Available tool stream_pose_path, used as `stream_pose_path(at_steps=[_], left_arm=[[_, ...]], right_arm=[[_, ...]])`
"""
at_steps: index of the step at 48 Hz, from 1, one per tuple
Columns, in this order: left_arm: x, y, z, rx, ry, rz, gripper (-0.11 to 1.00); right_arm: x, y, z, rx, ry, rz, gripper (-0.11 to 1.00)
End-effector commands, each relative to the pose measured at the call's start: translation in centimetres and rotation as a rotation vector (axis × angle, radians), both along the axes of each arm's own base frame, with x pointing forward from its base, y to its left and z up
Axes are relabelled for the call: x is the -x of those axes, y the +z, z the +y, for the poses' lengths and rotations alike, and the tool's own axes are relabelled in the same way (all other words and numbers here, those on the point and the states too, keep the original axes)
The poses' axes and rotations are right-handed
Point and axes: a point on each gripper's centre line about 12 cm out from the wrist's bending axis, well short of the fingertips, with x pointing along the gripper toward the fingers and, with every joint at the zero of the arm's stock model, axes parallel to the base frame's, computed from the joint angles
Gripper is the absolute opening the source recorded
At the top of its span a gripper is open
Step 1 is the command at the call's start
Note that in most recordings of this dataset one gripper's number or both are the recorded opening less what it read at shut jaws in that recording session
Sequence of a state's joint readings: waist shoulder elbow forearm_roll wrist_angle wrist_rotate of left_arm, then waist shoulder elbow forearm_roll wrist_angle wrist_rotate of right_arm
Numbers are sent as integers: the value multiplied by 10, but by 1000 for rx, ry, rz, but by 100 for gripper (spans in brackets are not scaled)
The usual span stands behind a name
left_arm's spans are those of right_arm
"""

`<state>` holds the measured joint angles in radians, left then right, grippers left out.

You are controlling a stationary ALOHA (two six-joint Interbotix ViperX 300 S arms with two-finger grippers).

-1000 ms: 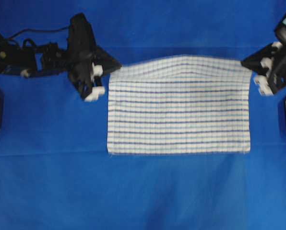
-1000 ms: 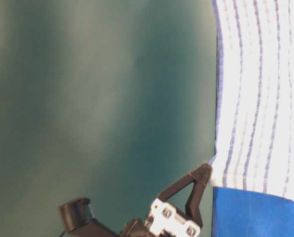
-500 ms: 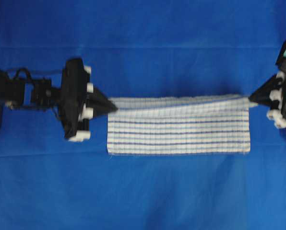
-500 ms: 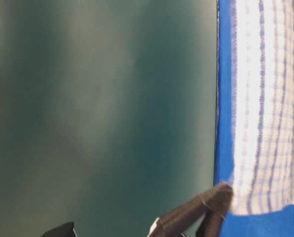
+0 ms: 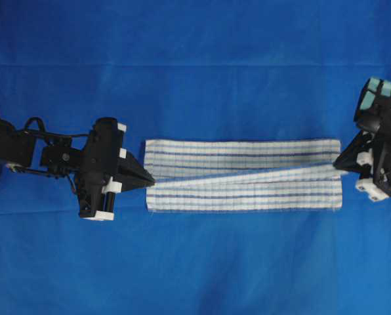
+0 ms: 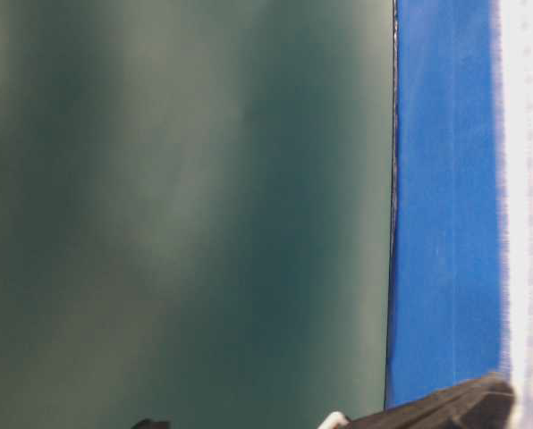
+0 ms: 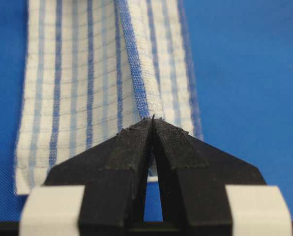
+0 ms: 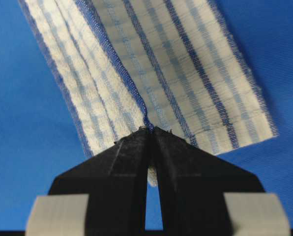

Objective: Fold the blue towel.
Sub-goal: 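Lift the top corners and fold the top edge down toward the bottom edge, then release the folded edge and reposition both grippers at the folded corners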

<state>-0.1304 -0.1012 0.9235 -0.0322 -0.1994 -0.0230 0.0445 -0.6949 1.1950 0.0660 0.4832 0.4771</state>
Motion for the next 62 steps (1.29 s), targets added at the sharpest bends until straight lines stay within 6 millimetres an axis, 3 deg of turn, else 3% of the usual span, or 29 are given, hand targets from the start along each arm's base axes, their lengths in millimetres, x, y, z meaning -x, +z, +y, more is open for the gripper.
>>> stream_pose_path(at_steps=[1, 16, 22, 24, 29, 33, 50, 62], left_arm=[[-3, 0, 0, 2, 2, -4, 1], [-4, -8, 1, 3, 10, 19, 2], [-4, -8, 1, 3, 10, 17, 18], [-4, -8, 1, 3, 10, 17, 28], [-3, -6, 4, -1, 14, 15, 55], [-3, -5, 12, -4, 35, 17, 71], [-5, -2, 52, -15, 147, 9, 64], [-6, -2, 56, -15, 159, 10, 64]], right_arm=[[-6, 0, 3, -3, 10, 2, 5], [-11, -10, 6, -5, 18, 35, 5], [-12, -9, 9, -8, 26, 23, 6], [-13, -8, 9, -8, 29, 18, 13], [-13, -6, 9, -2, 35, 7, 44], [-13, -4, 6, 16, 38, -5, 64], [-10, -3, -38, 107, -105, 4, 60], [-9, -9, -46, 128, -126, 48, 60]])
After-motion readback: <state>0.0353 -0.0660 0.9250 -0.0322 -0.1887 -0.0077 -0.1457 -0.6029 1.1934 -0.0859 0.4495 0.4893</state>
